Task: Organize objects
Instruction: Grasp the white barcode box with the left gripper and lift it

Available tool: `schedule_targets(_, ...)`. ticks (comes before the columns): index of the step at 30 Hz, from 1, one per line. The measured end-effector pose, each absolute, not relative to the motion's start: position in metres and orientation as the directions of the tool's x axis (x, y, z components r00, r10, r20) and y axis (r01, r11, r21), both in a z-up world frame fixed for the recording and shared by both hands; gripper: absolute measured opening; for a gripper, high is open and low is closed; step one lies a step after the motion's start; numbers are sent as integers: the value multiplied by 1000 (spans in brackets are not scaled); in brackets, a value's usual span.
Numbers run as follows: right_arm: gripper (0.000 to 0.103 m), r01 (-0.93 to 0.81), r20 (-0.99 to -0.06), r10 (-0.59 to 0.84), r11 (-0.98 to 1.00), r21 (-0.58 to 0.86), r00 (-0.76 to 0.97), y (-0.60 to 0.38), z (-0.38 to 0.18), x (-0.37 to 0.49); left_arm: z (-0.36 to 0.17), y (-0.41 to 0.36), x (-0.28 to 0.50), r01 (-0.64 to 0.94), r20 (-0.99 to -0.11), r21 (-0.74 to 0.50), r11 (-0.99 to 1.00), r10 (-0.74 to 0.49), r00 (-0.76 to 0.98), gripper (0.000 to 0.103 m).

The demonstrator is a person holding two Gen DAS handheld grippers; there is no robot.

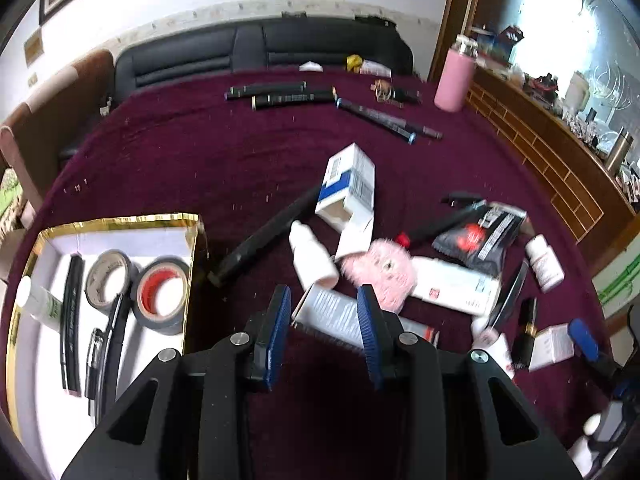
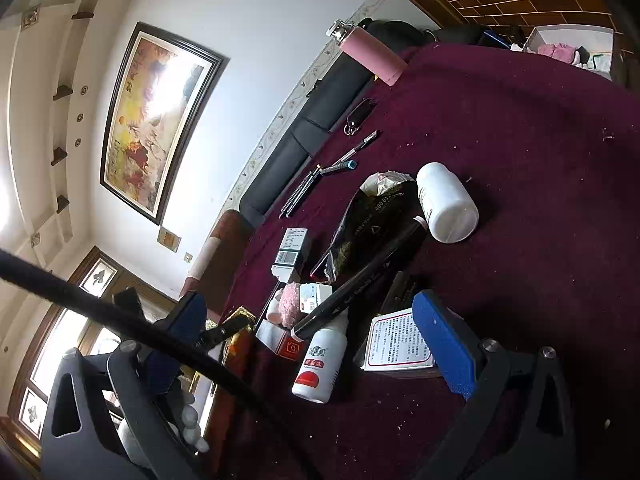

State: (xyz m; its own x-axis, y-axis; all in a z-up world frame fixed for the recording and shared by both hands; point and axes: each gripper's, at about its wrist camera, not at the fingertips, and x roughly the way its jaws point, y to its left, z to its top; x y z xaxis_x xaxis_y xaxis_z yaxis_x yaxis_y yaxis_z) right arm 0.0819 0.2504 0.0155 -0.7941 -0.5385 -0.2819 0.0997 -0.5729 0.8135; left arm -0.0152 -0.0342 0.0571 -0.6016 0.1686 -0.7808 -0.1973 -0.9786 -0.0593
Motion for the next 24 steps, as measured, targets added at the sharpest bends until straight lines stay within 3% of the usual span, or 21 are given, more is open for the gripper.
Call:
schedule_targets(3, 103, 99, -287, -535, -581, 808, -794, 250, 17, 81, 55, -9, -22, -267, -779, 56, -962, 125, -614, 33)
schedule_targets(6, 103, 100, -290, -534, -585, 805, -794, 250, 17, 81, 34, 7, -39, -305, -841, 143, -942, 47, -540, 33)
schedule_targets(11, 103, 102, -279, -541, -570, 815, -794, 252, 15, 81, 18, 25, -3, -457, -828, 402, -794, -102, -551, 39)
schedule_targets(14, 103, 104, -271, -546, -559, 822, -793, 254, 14, 81, 33, 10, 25, -488, -832, 372, -790, -50, -553, 39)
schedule_targets(18, 103, 105, -264, -548, -550, 828, -793, 255, 13, 80, 64, -21, 33, -380, -801, 279, -882, 4, -599, 45)
schedule_targets(24, 103, 102, -282, -539, -575, 812, -794, 253, 15, 80, 43, -18, 19, -334, -821, 251, -908, -17, -571, 48)
